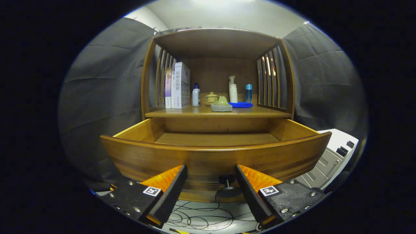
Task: Pull open the drawer, take out the items inside it, and place them on the countertop above the cabinet.
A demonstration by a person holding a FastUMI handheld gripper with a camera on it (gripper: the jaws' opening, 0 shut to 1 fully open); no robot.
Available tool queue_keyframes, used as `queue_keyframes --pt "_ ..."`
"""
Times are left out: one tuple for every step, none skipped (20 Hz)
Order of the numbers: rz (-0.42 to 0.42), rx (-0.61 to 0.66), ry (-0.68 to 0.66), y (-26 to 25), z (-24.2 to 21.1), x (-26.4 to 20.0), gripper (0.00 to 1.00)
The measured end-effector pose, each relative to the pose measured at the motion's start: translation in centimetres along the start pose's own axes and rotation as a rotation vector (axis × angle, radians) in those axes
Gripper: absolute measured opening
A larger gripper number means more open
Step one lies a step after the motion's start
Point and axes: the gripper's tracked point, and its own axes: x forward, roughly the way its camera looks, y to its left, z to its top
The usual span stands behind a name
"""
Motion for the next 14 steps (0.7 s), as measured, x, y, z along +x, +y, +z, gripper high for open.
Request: queue_keyframes --pt "0.001 0.002 0.006 0.0 0.0 0.2 0.95" --pt "-0.001 0.005 0.005 0.0 0.2 0.5 0.95" --pt "-0.003 0.009 -0.002 0.1 0.4 0.9 0.95" --pt "-0.005 0.004 0.005 0.1 0.4 1.2 0.94" --pt "-0.005 0.0 0.001 0.1 0.7 2.0 0.94" --pt "-0.004 -0.001 0.004 0.1 0.8 2.4 0.94" --pt "-0.006 -0.003 -0.011 0.1 1.3 3.0 0.94" --pt "-0.008 -0.014 -0.026 0.1 1.8 3.9 0.94" --pt "-0.013 -0.022 -0.002 0.0 1.5 4.7 0.94" --pt "-0.015 -0.038 -0.004 0.0 1.2 5.4 0.94" --pt "-0.021 -0.057 0.003 -0.2 1.5 6.0 0.94" --pt "-0.025 -0.072 0.004 -0.3 1.4 6.8 0.94" --pt "-0.026 -0.082 -0.001 -0.4 1.6 7.6 0.94" --pt "-0.026 -0.087 0.0 -0.4 1.8 8.2 0.94"
